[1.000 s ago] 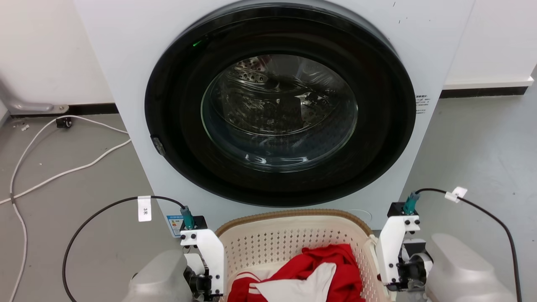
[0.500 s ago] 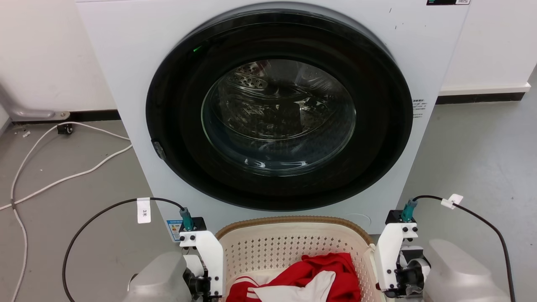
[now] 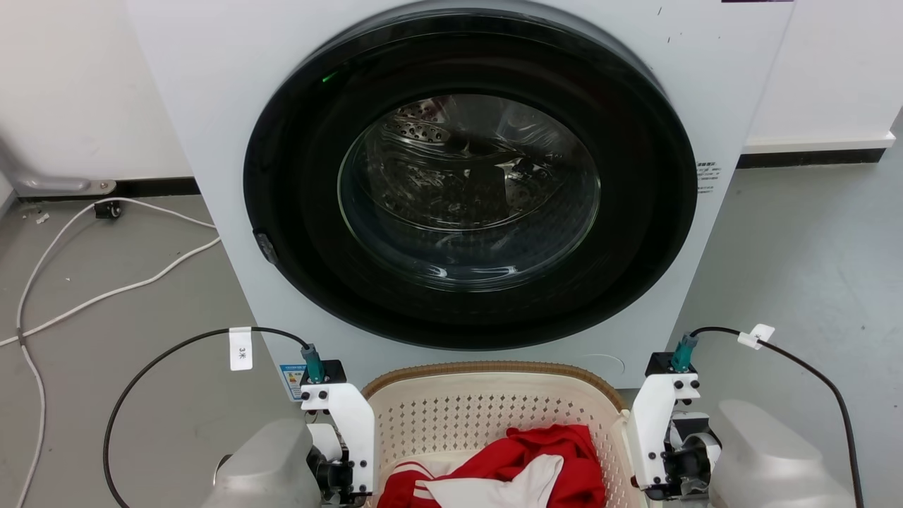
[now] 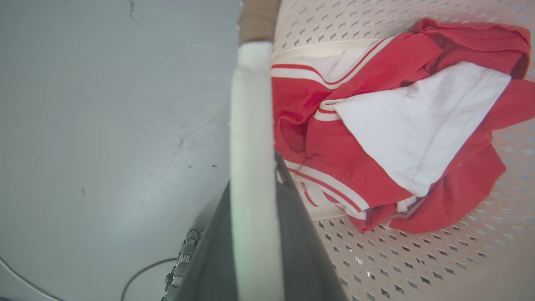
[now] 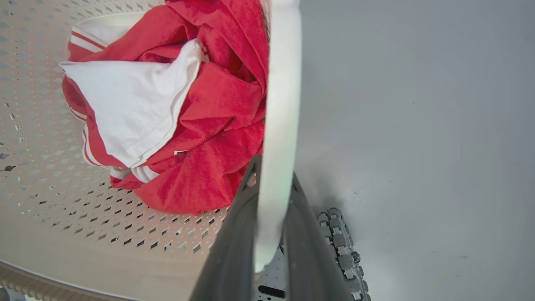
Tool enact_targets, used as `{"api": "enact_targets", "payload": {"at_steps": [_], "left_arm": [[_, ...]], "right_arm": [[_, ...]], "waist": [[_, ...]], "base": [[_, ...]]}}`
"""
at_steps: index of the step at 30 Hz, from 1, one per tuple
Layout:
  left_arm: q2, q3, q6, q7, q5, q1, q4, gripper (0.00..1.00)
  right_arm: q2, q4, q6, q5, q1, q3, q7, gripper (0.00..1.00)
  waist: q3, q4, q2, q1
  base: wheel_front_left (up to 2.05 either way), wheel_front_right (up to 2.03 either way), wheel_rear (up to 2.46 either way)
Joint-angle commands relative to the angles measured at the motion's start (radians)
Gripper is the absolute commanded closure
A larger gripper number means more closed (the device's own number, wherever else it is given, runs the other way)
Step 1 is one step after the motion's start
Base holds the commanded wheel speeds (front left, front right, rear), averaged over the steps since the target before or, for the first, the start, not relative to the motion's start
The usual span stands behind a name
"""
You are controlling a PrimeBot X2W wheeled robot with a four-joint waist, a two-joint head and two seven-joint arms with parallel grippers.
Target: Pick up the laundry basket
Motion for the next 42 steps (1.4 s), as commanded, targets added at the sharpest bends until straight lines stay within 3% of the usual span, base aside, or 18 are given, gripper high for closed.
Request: {"api": "enact_targets", "payload": {"at_steps": [1,42], "left_arm": [[-0.021,0.001,-0.016,-0.004,-0.007,-0.021,-0.013,1.0],[-0.027,-0.012,-0.018,-0.008,-0.024,-0.014,-0.013,1.0]], "right_arm": [[0.026,-0.004,0.005,0.009,-0.013,0.006,0.005,1.0],[0.022,0.019,0.005,0.058,-0.023,0.053,-0.013,1.0]], "waist": [[0.002,0.002,0.0,0.0],[0.011,0.009,0.0,0.0]], "base": [[0.0,0.0,0.0],[0.0,0.0,0.0]]}}
